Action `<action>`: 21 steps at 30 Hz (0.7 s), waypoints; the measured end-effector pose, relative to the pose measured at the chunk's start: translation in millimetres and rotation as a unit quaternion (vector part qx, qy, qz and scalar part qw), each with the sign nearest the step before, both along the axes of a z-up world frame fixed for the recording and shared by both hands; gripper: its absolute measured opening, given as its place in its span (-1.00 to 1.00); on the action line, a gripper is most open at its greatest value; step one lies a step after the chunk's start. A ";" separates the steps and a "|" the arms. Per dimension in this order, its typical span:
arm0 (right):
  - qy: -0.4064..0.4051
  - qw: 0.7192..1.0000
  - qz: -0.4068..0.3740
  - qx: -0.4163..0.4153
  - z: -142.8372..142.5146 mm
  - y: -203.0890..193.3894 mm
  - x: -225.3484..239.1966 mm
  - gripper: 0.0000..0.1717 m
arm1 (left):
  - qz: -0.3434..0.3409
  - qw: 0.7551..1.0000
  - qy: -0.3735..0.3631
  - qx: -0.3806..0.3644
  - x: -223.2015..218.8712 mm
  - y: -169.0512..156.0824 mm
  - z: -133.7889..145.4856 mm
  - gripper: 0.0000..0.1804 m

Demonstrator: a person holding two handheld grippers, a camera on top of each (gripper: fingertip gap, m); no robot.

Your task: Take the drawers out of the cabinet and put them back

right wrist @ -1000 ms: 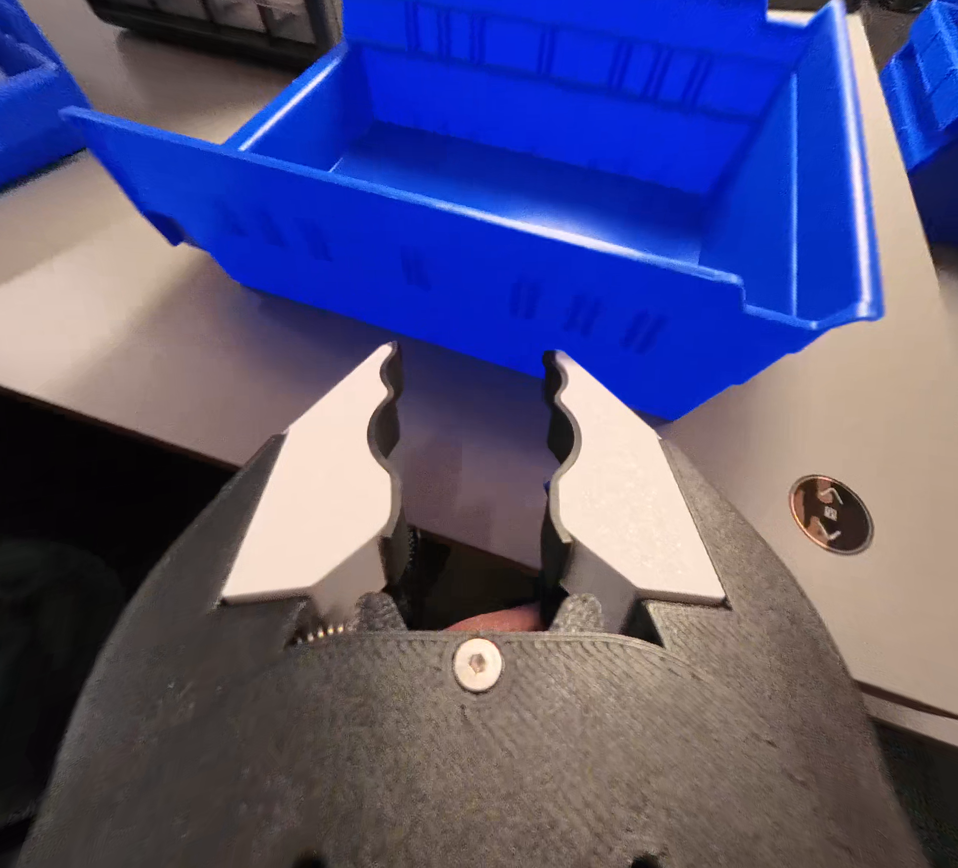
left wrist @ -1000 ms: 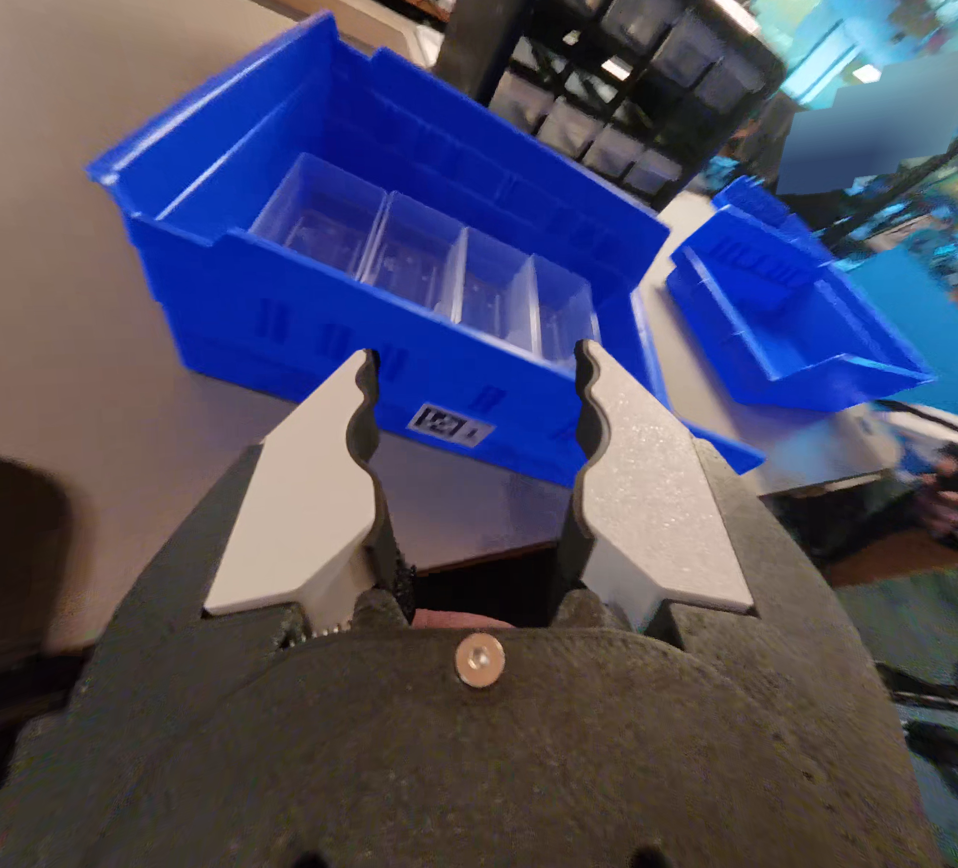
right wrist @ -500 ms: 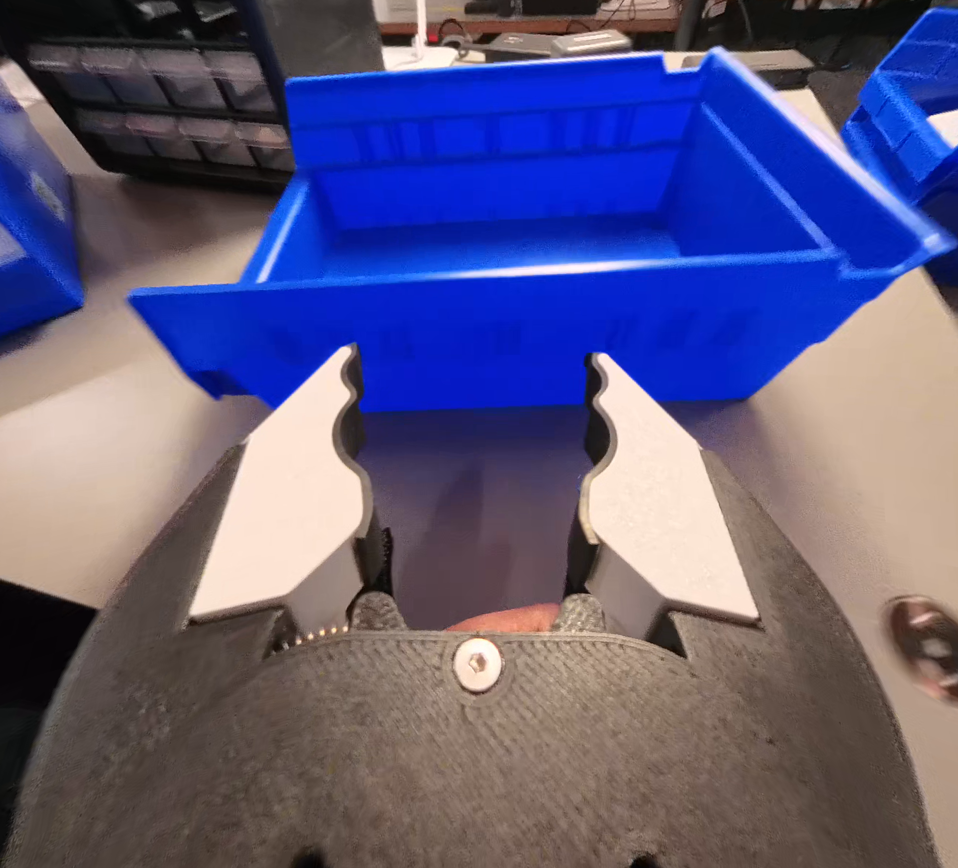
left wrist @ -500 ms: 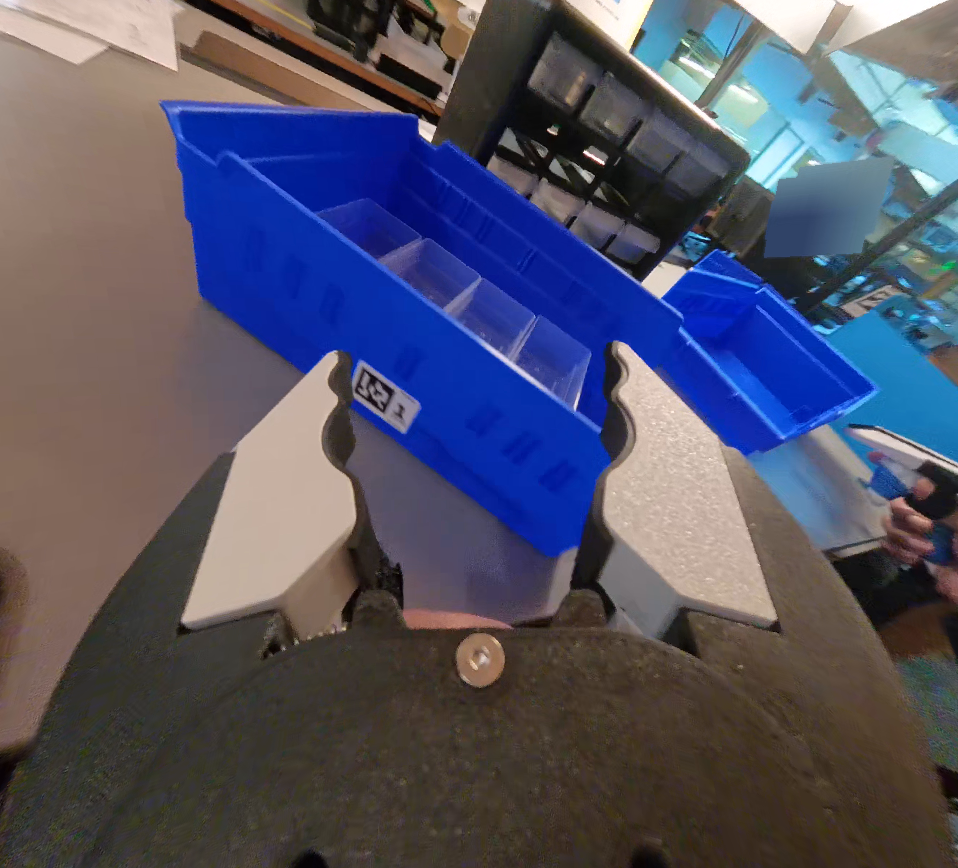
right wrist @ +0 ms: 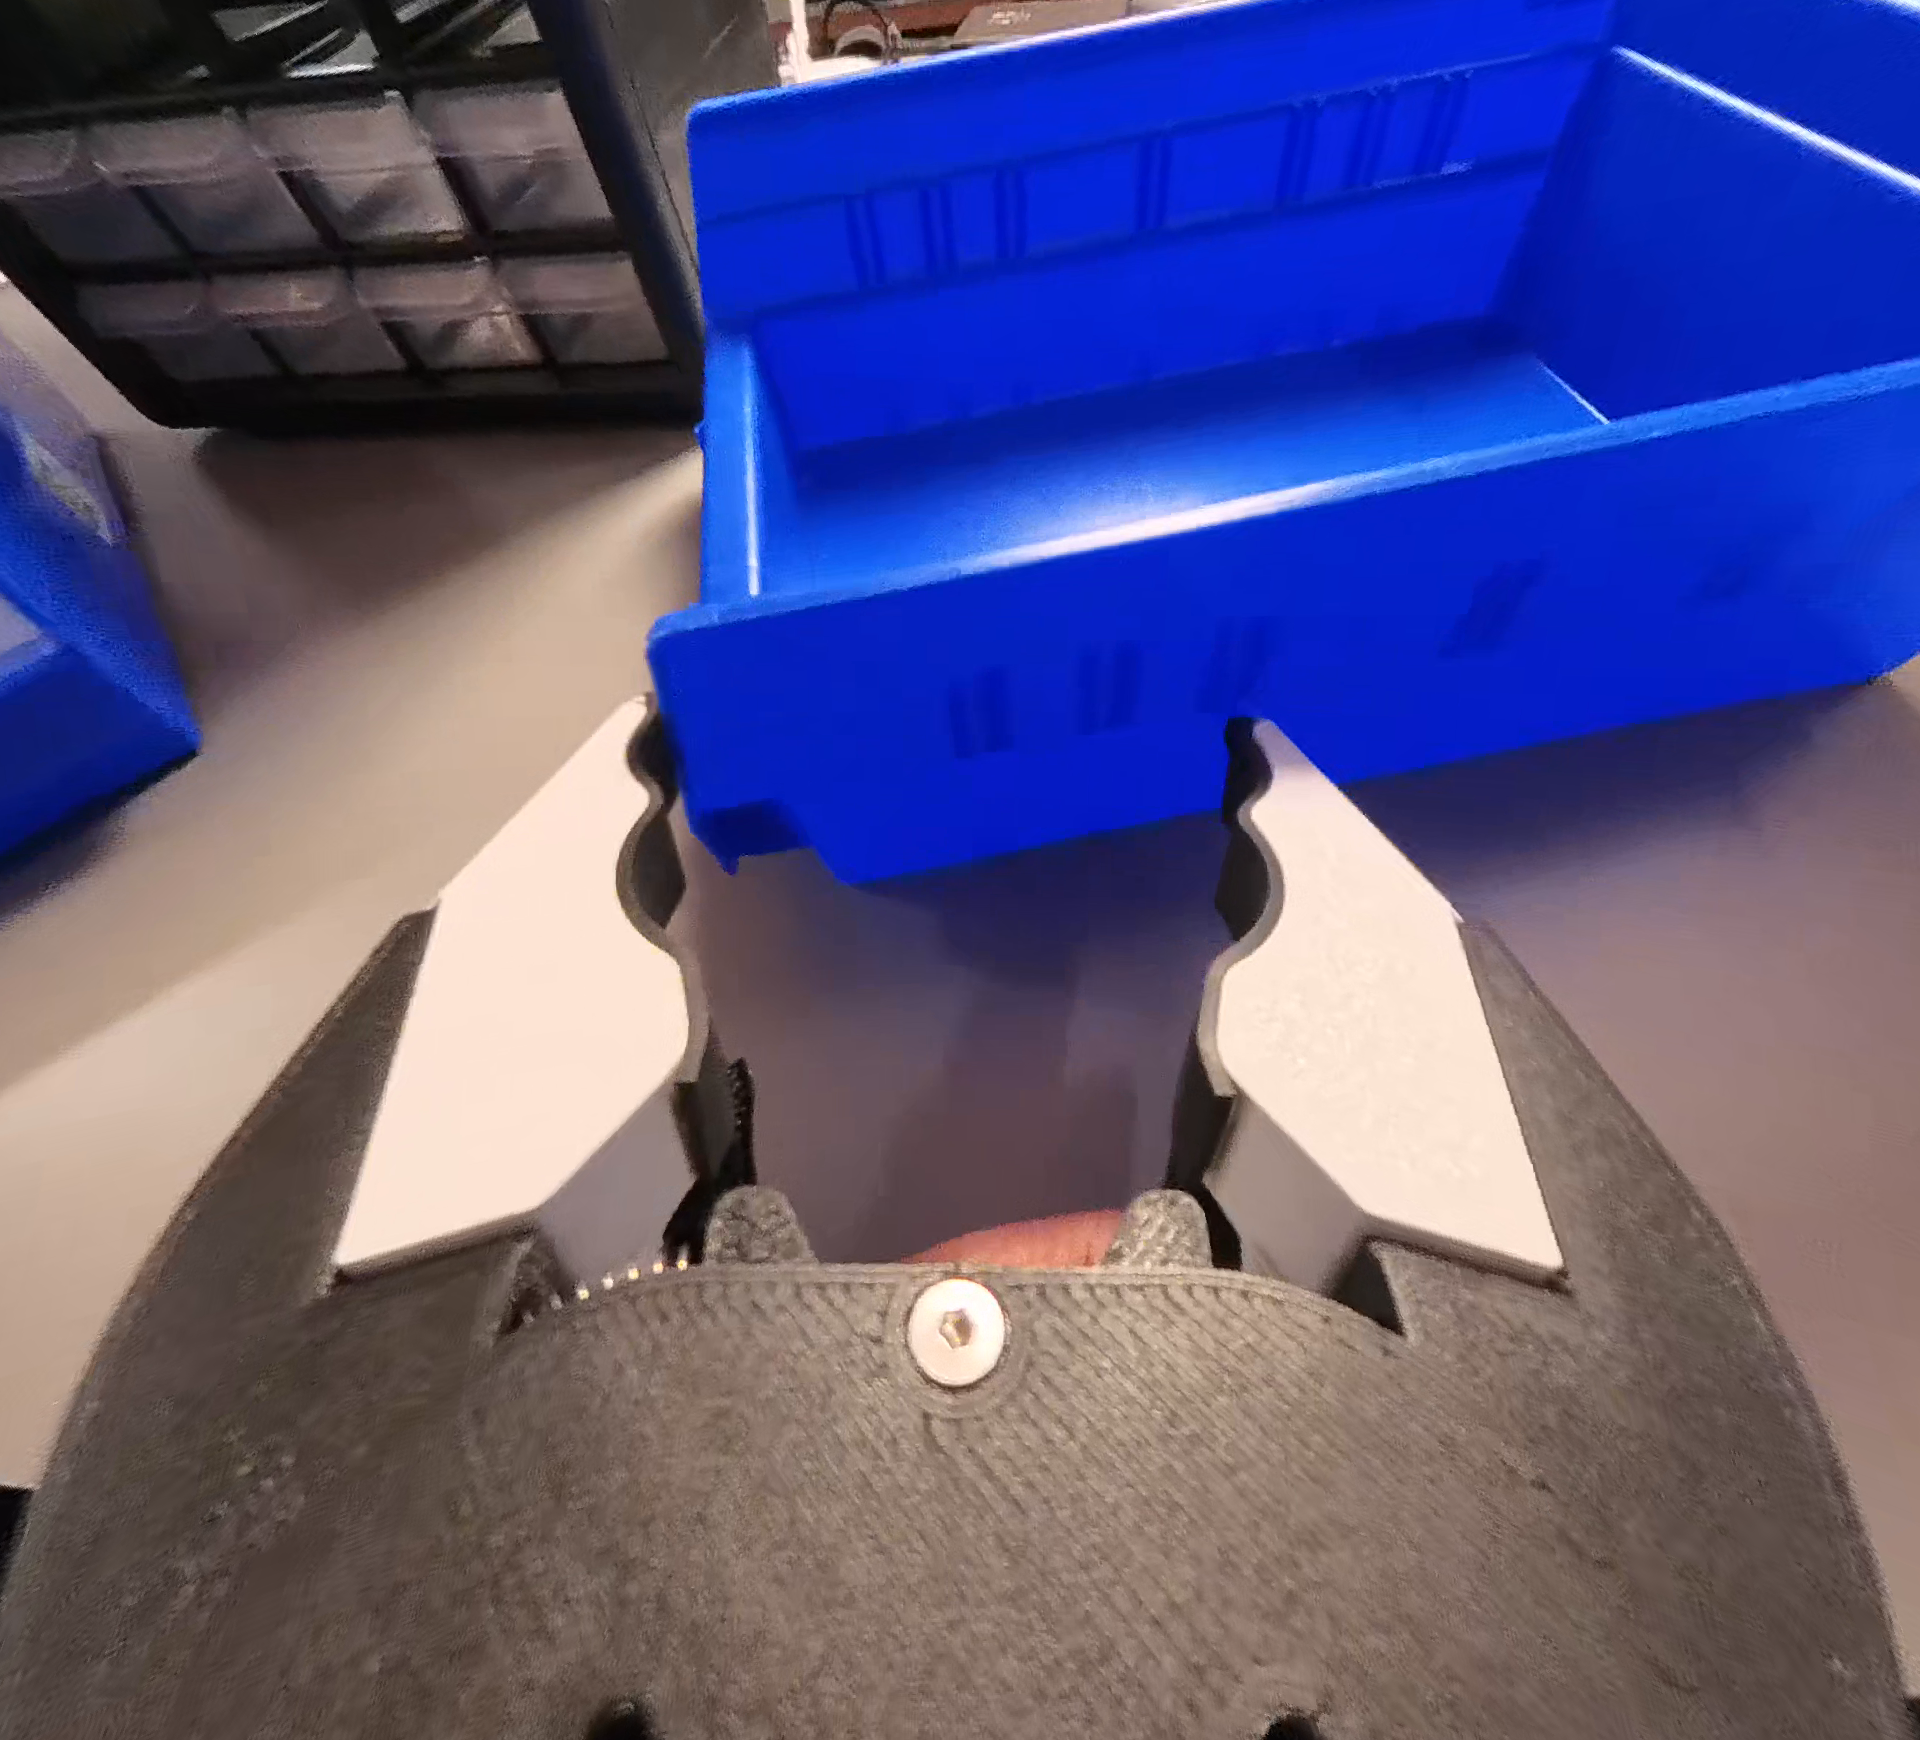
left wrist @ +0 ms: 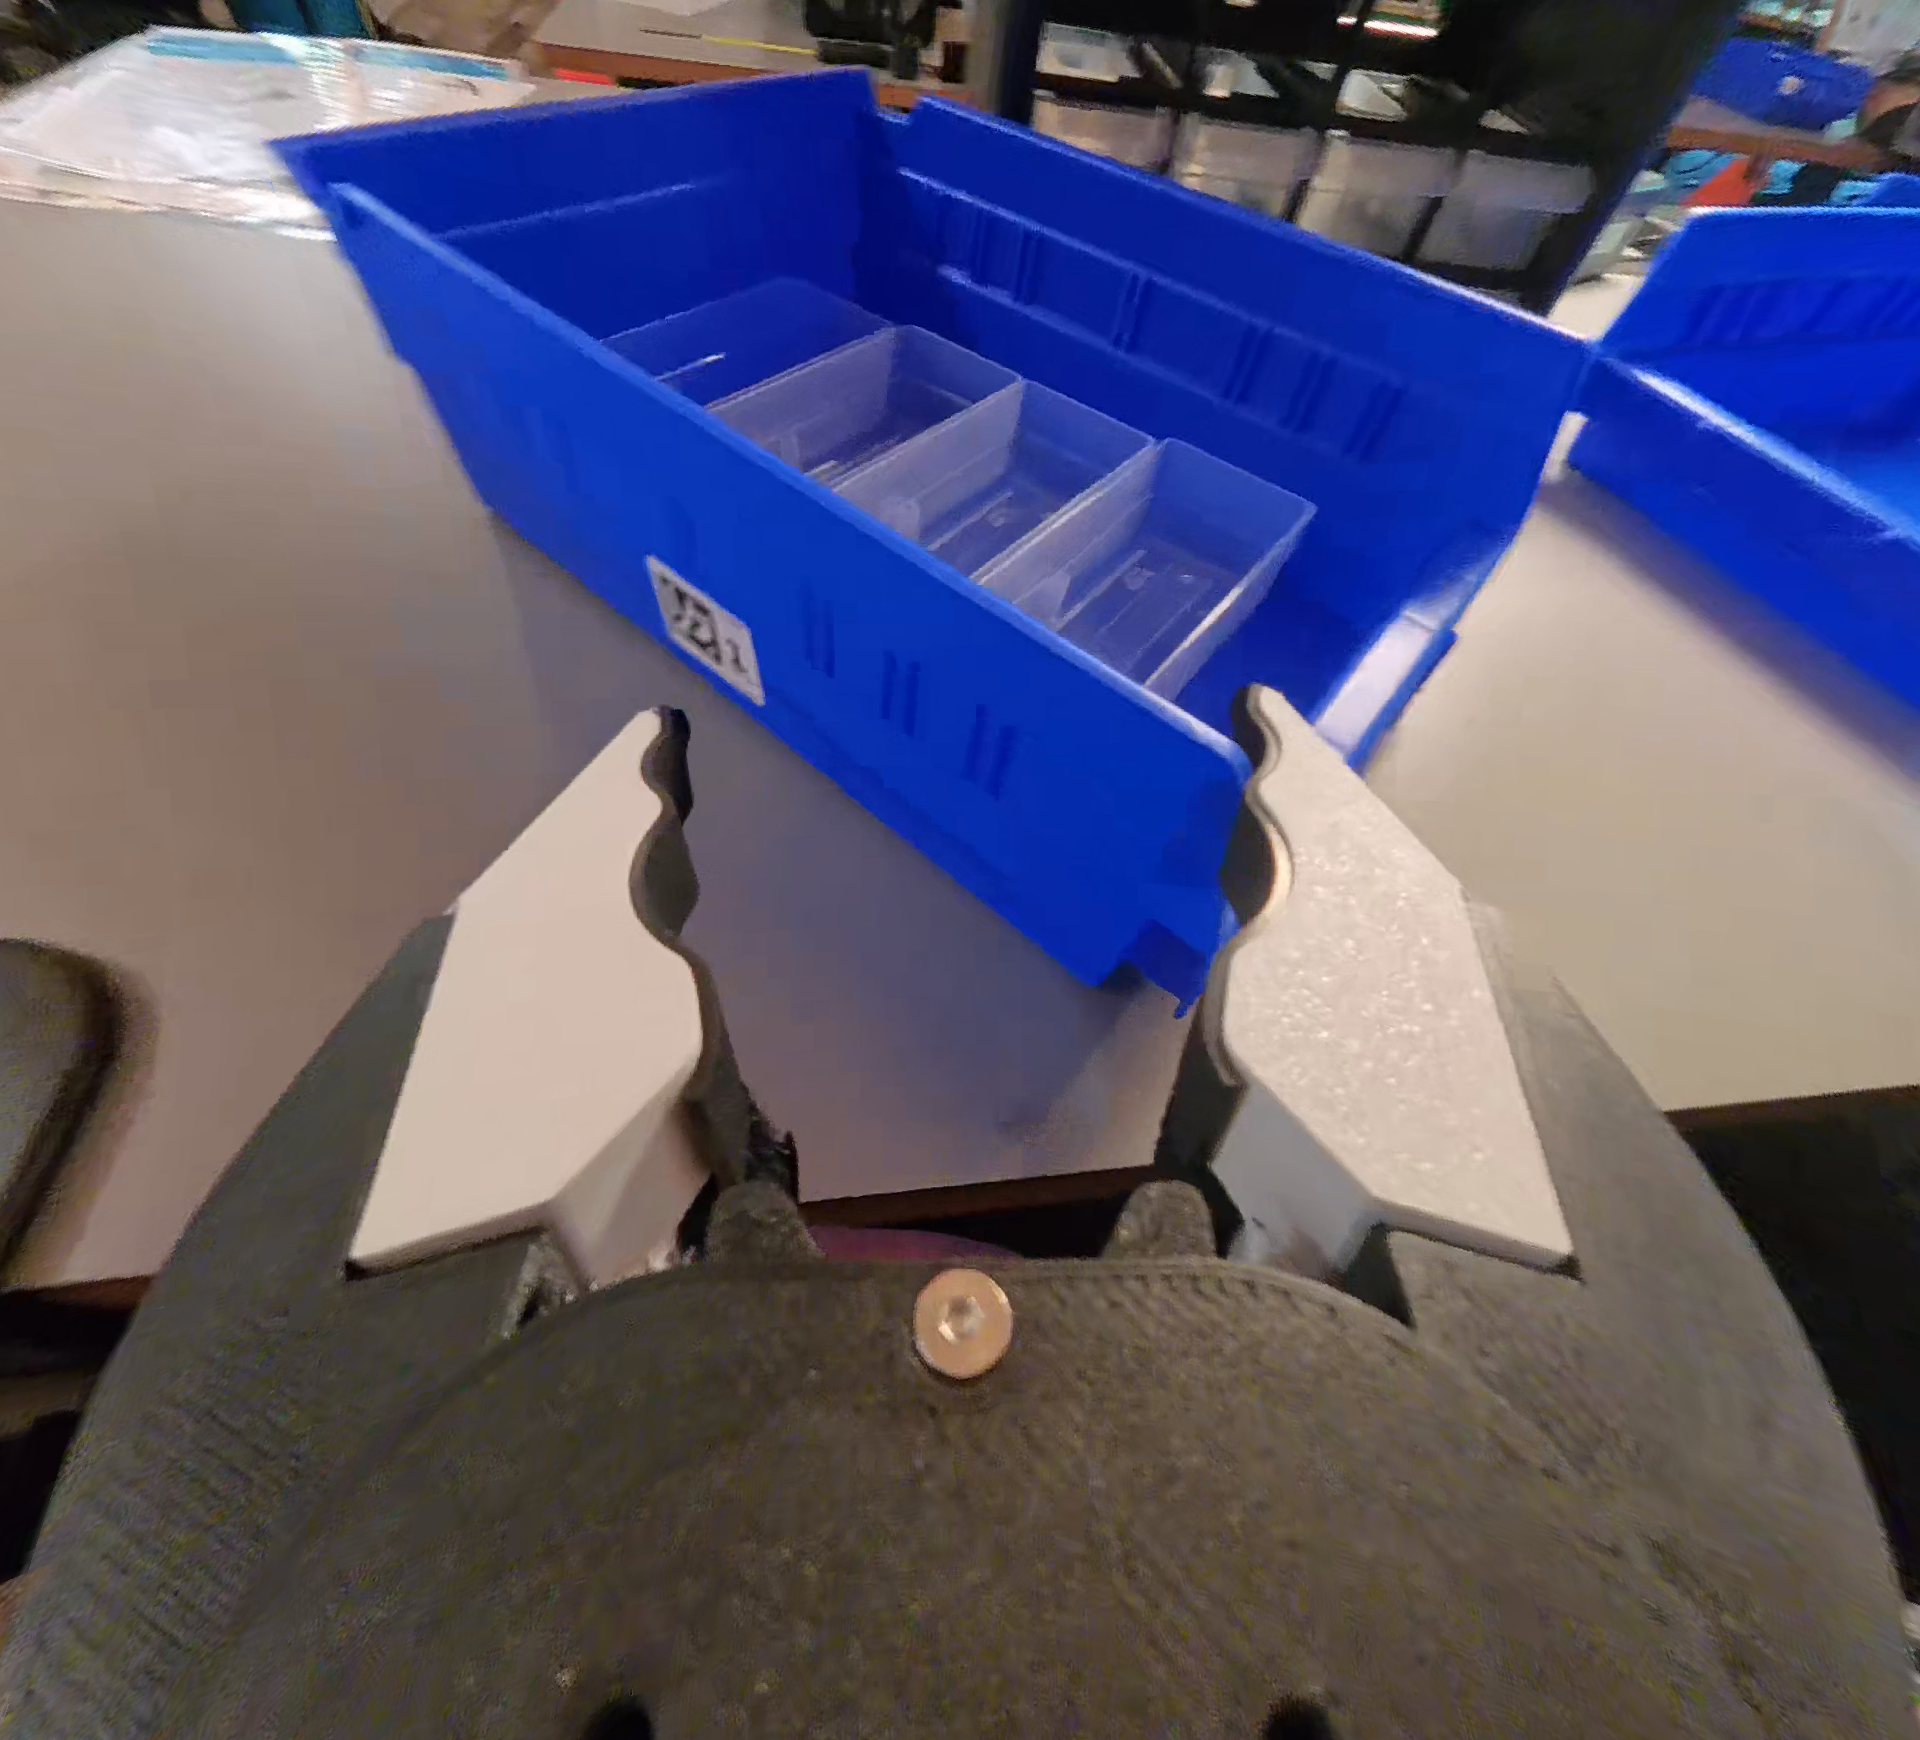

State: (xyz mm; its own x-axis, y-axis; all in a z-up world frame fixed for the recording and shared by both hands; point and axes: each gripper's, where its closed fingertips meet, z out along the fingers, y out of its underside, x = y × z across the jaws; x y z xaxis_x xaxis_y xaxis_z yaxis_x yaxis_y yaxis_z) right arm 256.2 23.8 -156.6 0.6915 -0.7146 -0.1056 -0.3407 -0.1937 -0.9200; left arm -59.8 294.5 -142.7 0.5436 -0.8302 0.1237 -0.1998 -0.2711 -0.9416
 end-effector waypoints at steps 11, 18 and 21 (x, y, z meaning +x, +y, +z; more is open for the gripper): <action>-0.079 0.988 -0.121 -0.053 22.5 -121.1 37.1 -0.18 | 0.135 0.987 -0.014 0.085 -79.6 79.8 38.7 -0.08; -0.098 0.995 -0.011 -0.026 42.1 -24.6 4.6 -0.05 | -0.049 0.996 -0.047 0.057 13.5 2.3 46.3 -0.07; -0.155 0.987 -0.012 -0.044 60.2 13.7 5.9 -0.06 | -0.088 0.995 -0.019 0.053 53.6 -17.4 29.3 -0.08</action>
State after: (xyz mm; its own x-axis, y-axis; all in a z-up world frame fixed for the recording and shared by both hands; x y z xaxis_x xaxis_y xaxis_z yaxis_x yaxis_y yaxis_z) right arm 262.1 37.5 -96.4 0.6642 -0.7276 0.1716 -0.0501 -0.2724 -0.9609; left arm -6.2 277.1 -113.3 0.3846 -0.9218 0.0487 -0.1992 -0.1345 -0.9707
